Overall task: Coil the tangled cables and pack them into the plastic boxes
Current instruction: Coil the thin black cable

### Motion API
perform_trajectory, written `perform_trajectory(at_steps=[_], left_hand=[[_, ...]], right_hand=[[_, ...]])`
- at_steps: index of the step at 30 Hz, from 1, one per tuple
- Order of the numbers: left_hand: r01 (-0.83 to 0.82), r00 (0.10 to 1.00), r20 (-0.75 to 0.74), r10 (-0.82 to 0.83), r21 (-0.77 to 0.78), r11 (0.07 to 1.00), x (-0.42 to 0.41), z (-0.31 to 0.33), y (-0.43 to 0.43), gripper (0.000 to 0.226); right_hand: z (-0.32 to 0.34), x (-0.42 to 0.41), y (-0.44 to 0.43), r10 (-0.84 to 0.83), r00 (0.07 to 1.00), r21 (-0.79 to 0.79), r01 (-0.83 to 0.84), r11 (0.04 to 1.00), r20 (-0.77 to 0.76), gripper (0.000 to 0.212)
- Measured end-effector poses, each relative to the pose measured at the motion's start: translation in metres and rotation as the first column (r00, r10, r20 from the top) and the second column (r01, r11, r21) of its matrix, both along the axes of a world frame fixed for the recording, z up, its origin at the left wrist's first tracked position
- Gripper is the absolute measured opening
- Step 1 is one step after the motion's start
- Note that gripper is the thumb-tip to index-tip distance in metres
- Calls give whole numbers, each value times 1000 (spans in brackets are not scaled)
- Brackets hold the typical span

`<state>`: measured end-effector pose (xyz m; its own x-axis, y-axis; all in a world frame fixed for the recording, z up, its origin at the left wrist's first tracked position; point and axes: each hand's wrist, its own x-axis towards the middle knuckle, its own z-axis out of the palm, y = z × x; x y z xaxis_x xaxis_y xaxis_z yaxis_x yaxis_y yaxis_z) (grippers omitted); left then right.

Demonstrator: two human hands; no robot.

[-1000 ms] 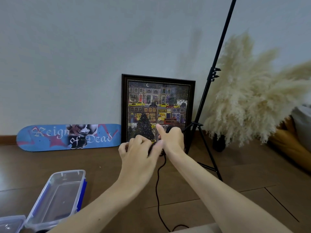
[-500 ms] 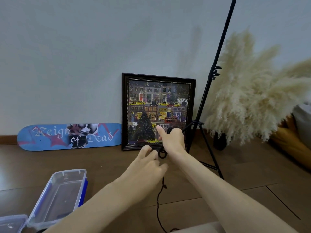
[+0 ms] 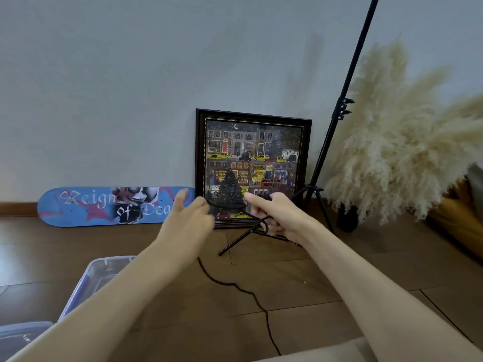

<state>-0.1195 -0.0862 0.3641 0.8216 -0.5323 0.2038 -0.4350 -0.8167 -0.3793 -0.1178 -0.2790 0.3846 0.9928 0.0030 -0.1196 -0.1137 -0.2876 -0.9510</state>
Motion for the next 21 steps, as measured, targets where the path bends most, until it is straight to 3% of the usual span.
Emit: perform_trajectory(at_steps=[4, 7, 9, 14, 17, 19, 21], left_hand=[[233, 925, 335, -179, -126, 964, 17, 16, 31, 51], [349, 806, 562, -185, -200, 916, 21, 23, 49, 33], [417, 777, 602, -183, -275, 866, 18, 28, 49, 27], [297, 889, 432, -151, -295, 908, 21, 7, 30, 57], [306, 936, 294, -195, -403, 862, 21, 3, 23, 13], [312, 949, 206, -241, -481, 819, 21, 5, 21, 39], [342, 939, 192, -284, -585, 736, 16, 12, 18, 48]], right_hand=[[12, -9, 10, 187, 982, 46, -185, 982, -37, 34], [17, -9, 11, 280, 960, 147, -280, 948, 25, 26], [19, -11, 11, 310, 950, 148, -311, 939, 30, 23], [18, -21, 20, 294, 956, 93, -293, 952, 0, 18], [18, -21, 23, 272, 962, 92, -269, 959, -22, 26], [18, -20, 21, 242, 970, 140, -235, 962, -28, 31], [17, -18, 19, 236, 971, 128, -231, 965, -29, 24]])
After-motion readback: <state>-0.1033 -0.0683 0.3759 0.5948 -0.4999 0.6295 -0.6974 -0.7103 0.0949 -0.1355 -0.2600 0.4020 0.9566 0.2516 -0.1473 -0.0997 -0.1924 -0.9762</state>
